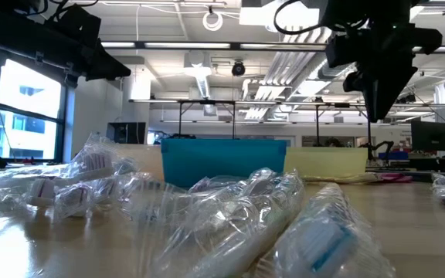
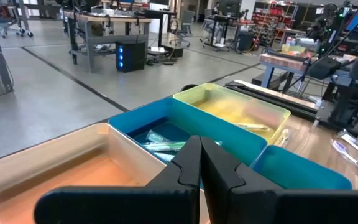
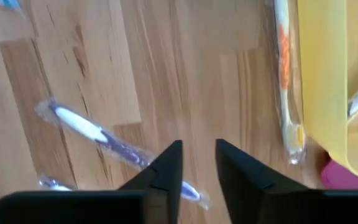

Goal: Pick & Place Toothbrushes
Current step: Put the violet toothbrush into the yellow bin

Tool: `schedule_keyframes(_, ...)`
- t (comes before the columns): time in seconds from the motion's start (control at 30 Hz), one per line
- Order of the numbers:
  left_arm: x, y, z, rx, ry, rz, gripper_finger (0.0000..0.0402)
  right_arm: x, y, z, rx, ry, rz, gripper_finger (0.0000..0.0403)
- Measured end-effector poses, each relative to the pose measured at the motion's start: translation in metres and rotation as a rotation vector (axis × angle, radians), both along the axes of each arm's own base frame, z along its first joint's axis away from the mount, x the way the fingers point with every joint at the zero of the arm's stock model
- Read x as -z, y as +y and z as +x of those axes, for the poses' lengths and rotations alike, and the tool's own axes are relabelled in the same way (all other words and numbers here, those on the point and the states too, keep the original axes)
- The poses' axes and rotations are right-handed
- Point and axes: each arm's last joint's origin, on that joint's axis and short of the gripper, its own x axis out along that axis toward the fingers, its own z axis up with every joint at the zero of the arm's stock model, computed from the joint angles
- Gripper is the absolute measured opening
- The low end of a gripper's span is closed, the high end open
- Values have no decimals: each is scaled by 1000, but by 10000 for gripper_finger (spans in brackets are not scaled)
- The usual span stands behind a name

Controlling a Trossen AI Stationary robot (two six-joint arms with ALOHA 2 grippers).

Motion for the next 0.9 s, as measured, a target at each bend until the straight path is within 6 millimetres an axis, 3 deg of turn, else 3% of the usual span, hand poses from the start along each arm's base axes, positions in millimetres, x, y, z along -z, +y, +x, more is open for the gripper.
schedule_keyframes(0.4, 3, 0, 0, 0, 28, 0, 0, 0, 1, 1, -36, -5, -42, 233)
schedule_keyframes(0.6, 3, 0, 0, 0, 31, 0, 0, 3, 9, 1, -94, 10, -36, 244)
schedule_keyframes(0.9, 3, 0, 0, 0, 31, 0, 0, 33, 26, -11, -172, 84, -36, 244)
